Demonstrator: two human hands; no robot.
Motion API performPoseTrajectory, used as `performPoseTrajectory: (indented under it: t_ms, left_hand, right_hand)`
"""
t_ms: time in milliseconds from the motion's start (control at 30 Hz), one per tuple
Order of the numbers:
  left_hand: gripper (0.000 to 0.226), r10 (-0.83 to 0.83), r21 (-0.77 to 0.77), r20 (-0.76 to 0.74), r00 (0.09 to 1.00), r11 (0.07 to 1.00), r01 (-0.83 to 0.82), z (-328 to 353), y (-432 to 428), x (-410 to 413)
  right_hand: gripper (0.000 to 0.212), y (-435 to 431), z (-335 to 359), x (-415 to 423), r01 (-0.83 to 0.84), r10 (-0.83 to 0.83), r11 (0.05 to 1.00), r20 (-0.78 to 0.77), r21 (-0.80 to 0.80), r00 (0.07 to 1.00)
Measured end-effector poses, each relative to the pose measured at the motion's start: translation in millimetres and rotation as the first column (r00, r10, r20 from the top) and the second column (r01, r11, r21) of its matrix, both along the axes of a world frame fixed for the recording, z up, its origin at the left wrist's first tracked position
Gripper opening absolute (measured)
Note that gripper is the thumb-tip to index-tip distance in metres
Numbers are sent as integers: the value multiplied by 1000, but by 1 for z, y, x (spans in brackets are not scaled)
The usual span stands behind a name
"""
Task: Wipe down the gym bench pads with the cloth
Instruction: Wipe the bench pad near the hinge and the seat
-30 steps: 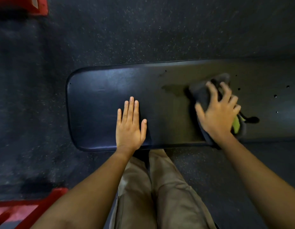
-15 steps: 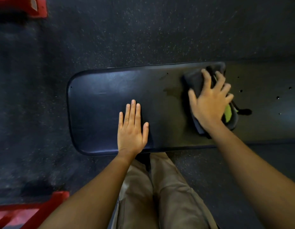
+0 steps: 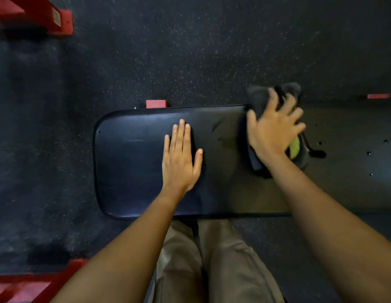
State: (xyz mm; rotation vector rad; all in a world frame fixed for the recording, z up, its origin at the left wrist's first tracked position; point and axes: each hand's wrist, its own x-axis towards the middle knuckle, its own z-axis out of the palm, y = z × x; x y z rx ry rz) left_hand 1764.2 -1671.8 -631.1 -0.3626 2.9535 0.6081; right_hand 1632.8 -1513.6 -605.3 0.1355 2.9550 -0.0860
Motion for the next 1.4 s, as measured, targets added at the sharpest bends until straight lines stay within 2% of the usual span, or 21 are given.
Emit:
performPoseTrajectory:
  t_ms: [33, 67, 167, 233, 333, 467, 533, 600, 733, 800, 867, 967, 1100, 1167, 1267, 1333, 1400]
  left_hand:
    - [62, 18, -12, 10, 1000, 1000, -18, -2, -2, -7]
    - [63, 24, -25, 22, 999, 999, -24, -4, -4, -11]
    - [64, 0, -54, 30, 1000, 999, 2, -7, -7, -12]
    - [64, 6, -63, 22, 1000, 998, -5, -7, -7, -11]
    - [64, 6, -65, 24, 1000, 998, -5, -8, -6, -12]
    - [64, 6, -70, 32, 999, 998, -3, -8, -6, -12]
    - [64, 3, -74, 37, 999, 997, -1, -7, -6, -12]
    - [64, 2, -72, 41, 999, 997, 1, -7, -7, -12]
    - [64, -3, -76, 31, 1000, 997, 6, -8, -7, -12]
    - [65, -4, -75, 37, 999, 997, 7, -8, -7, -12]
    - [65, -4, -78, 34, 999, 997, 7, -8, -6, -13]
    - [65, -6, -70, 39, 999, 997, 9, -8, -7, -12]
    - [64, -15, -65, 47, 999, 998, 18, -6, -9, -13]
    - [64, -21, -68, 50, 999, 997, 25, -6, -8, -13]
    - [64, -17, -75, 48, 999, 997, 21, -7, -8, -14]
    - [64, -20, -70, 49, 999, 997, 23, -8, -8, -12]
    - [64, -23, -74, 48, 999, 997, 27, -8, -6, -12]
  right_hand:
    - [66, -22, 0, -7, -40, 39, 999, 38, 7, 998]
    - [66, -37, -2, -6, -154, 154, 988, 42, 10, 987]
    - [66, -28, -5, 37, -516, 516, 857, -24, -8, 857]
    - [65, 8, -6, 70, -588, 585, 808, -69, -46, 808]
    - [62, 38, -4, 77, -523, 520, 852, -92, -21, 849]
    - [64, -26, -3, 20, -253, 253, 967, 3, 12, 967]
    - [64, -58, -4, -6, -273, 274, 962, 76, -15, 959]
    - [62, -60, -5, -4, -384, 384, 923, 34, -32, 923]
    - [55, -11, 0, 83, -485, 479, 873, -85, -61, 873]
    - [52, 6, 0, 119, -464, 459, 885, -95, -39, 883]
    - [50, 1, -4, 115, -417, 414, 909, -101, -14, 905]
    - [52, -33, -8, 67, -321, 318, 947, -82, -18, 944]
    - [55, -68, -7, 7, -211, 212, 975, 16, -70, 977]
    - [56, -53, -6, 26, -263, 261, 964, -41, -45, 964]
    - [55, -12, 0, 108, -323, 319, 946, -87, -30, 944]
    - [53, 6, 0, 153, -309, 306, 951, -82, -19, 948]
    - [52, 6, -3, 156, -284, 281, 959, -108, -8, 953]
